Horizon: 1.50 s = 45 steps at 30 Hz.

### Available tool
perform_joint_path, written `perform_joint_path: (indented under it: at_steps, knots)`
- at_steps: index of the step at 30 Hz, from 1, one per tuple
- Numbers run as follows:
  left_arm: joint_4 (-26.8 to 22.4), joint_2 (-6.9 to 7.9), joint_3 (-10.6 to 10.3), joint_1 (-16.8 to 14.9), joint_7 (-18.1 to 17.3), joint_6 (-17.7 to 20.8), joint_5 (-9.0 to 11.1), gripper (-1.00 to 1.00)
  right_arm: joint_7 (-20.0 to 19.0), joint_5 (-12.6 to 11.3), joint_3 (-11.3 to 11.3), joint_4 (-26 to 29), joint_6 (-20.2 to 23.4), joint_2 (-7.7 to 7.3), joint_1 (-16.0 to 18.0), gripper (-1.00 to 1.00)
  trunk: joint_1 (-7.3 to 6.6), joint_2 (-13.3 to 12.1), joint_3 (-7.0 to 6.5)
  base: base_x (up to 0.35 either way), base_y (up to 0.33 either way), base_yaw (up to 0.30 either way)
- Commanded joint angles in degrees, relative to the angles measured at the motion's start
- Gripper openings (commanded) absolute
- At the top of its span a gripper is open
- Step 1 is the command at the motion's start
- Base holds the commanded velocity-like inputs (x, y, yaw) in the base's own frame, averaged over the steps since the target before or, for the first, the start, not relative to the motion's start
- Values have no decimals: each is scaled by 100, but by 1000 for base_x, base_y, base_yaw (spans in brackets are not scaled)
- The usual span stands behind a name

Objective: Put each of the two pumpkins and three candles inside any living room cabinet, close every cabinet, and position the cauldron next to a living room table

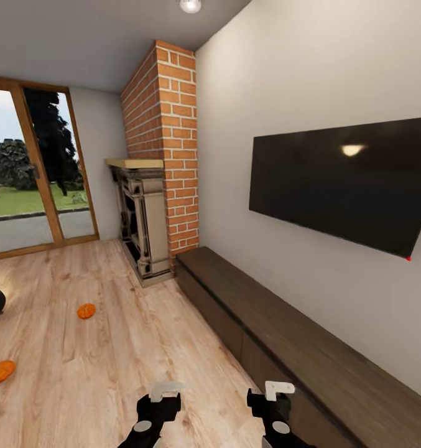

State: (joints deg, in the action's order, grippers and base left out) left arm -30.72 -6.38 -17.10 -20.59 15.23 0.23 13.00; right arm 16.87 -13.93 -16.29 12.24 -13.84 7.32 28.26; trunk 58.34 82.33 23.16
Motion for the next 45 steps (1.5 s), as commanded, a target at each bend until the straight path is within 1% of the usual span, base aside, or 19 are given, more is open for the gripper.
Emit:
perform_joint_path:
  at_steps: [1,2,9,13,23,45]
  knots:
    - [-6,5,-48,-6,49,5,59,100,27,-57,-49,-2,-23,-2,4,100,-23,-38,-12,0,0,288]
    - [-9,5,-48,-6,51,6,60,100,27,-57,-49,-2,-23,-2,4,100,-45,-78,-30,0,0,288]
    - [-26,8,-46,-6,55,5,62,100,27,-57,-54,5,-24,-2,4,100,-45,-78,-30,3,7,284]
    - [-29,22,-41,-6,56,4,62,100,27,-57,-62,13,-30,4,4,100,-45,-78,-30,106,148,139]
    - [-21,27,-44,-6,59,3,62,100,27,-57,-67,15,-31,7,4,100,-45,-78,-30,242,182,19]
    - [-16,32,-48,-6,59,3,62,100,27,-57,-67,15,-31,7,4,100,-45,-78,-30,305,122,0]
